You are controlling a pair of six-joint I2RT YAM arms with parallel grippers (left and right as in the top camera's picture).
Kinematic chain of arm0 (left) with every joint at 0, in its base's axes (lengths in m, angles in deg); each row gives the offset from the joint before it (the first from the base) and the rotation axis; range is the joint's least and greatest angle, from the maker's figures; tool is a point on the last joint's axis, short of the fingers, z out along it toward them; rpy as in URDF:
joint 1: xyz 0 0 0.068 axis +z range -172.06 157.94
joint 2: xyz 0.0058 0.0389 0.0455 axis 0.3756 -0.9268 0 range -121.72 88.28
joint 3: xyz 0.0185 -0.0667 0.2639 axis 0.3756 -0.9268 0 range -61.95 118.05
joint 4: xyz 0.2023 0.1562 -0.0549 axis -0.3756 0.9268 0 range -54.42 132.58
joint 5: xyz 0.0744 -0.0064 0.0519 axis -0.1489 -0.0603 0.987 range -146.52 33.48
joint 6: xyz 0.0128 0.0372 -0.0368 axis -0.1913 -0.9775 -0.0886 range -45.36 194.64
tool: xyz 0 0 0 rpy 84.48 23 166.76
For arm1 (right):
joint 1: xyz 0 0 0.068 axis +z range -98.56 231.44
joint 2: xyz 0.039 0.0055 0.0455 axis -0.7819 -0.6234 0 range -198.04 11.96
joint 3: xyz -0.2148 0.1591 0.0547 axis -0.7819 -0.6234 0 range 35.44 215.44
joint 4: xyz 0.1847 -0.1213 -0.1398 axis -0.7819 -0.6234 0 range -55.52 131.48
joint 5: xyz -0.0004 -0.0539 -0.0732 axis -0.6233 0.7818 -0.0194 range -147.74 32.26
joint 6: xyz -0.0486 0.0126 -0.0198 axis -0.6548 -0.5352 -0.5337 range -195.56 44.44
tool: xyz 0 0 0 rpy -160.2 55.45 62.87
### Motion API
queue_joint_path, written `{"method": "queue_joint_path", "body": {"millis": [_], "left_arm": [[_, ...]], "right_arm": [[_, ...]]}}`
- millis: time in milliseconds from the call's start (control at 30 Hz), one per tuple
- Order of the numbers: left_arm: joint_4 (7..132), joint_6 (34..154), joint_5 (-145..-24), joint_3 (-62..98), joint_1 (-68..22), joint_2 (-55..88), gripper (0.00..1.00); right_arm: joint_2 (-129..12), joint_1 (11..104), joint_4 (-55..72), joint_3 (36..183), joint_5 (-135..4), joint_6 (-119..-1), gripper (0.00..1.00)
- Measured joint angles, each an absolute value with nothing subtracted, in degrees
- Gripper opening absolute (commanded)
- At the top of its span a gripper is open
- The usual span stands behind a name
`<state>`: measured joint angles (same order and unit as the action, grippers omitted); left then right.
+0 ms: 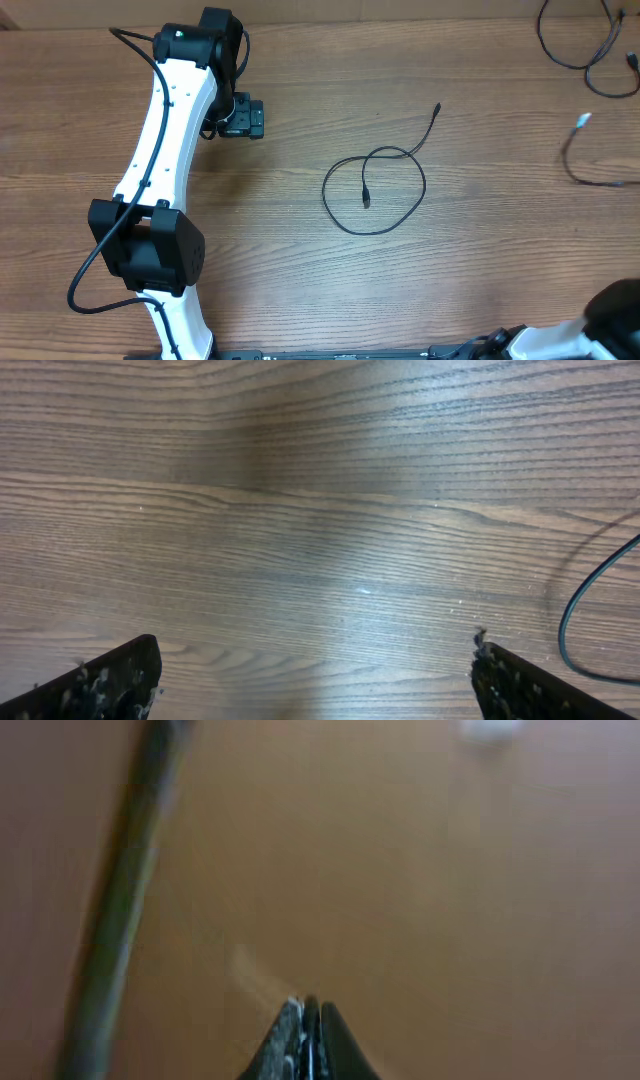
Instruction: Untangle cables
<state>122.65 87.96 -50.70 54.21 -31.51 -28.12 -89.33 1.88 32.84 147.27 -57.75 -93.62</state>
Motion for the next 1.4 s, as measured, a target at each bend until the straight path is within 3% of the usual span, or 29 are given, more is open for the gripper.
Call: {"method": "queue_joint_path", "body": {"millis": [267,567,800,1167,1400], "left_arm": [[123.09,87.94,-54.24,54.21,-31.51,-28.12,0.97],[122.8,87.98,-56.93,54.21,-31.51,-28.12,0.95],[122.56,88.01,-58.48,54.21,-31.51,-28.12,0.93],[121.71,88.01,-58.76,54.21,-31.51,-28.12,0.93],[121.71,88.01,-58.94,54.21,-31.51,-28.12,0.93]], "right_arm": [[-103.65,0.74,-0.36,146.7,-61.16,-57.14,0.04],[-108.98,1.4,-22.15,146.0,-83.15,-39.66,0.04],[-108.98,4.02,-18.98,146.0,-84.99,-37.34,0.04],[-109.57,4.04,-10.5,146.0,-68.16,-39.22,0.04],[-116.85,3.8,-8.67,146.0,-64.26,-42.35,0.04]]}}
